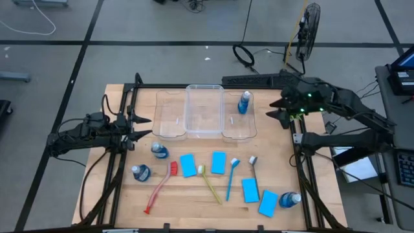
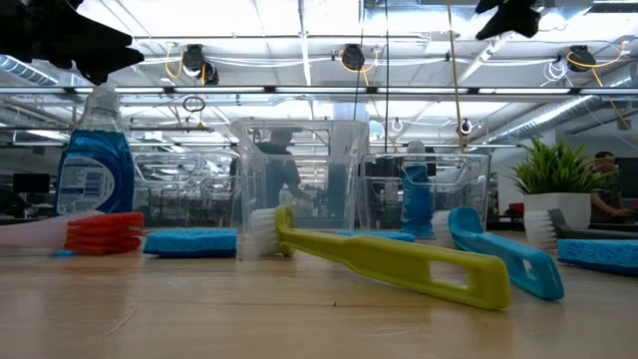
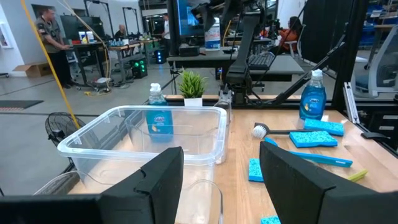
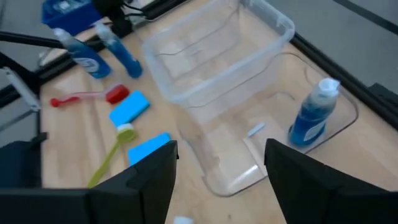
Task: Pick & Place Kitchen Sink Supplies
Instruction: Put the blue dishwashing liquid into the right transparent bin
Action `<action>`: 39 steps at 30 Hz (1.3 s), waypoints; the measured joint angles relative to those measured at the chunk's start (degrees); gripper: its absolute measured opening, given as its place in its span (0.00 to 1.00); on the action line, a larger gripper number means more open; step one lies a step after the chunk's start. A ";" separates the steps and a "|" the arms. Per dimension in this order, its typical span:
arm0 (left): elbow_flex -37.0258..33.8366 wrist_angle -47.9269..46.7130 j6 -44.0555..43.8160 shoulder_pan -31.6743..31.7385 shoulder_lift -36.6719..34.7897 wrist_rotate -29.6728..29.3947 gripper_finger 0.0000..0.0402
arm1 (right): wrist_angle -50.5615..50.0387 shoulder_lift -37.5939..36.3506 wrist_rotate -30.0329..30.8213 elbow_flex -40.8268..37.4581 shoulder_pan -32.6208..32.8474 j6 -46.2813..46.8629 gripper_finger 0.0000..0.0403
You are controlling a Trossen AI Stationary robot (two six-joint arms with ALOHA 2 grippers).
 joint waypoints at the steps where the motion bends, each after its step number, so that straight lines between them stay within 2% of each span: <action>1: 0.00 0.00 0.02 -0.02 0.00 0.00 0.53 | -0.54 -0.71 0.00 0.00 0.61 0.59 0.57; 9: -0.01 0.00 0.00 -0.02 -0.01 0.00 0.53 | -2.02 -4.53 -1.46 0.00 4.88 3.97 0.57; 14: 0.00 0.01 -0.22 -0.02 -0.01 0.00 0.53 | -1.10 -6.29 -1.41 -2.10 6.39 2.24 0.57; 21: -0.01 0.00 -2.86 -0.02 0.00 0.00 0.53 | 7.74 -12.55 -1.35 -13.93 7.11 2.03 0.57; 31: -0.02 -0.09 -2.82 0.00 -0.02 0.02 0.53 | 28.70 -27.23 -2.92 -33.61 7.11 5.05 0.57; 39: -0.02 2.69 -1.59 0.00 0.00 -3.14 0.53 | 37.37 -36.23 -2.97 -43.43 7.11 9.41 0.57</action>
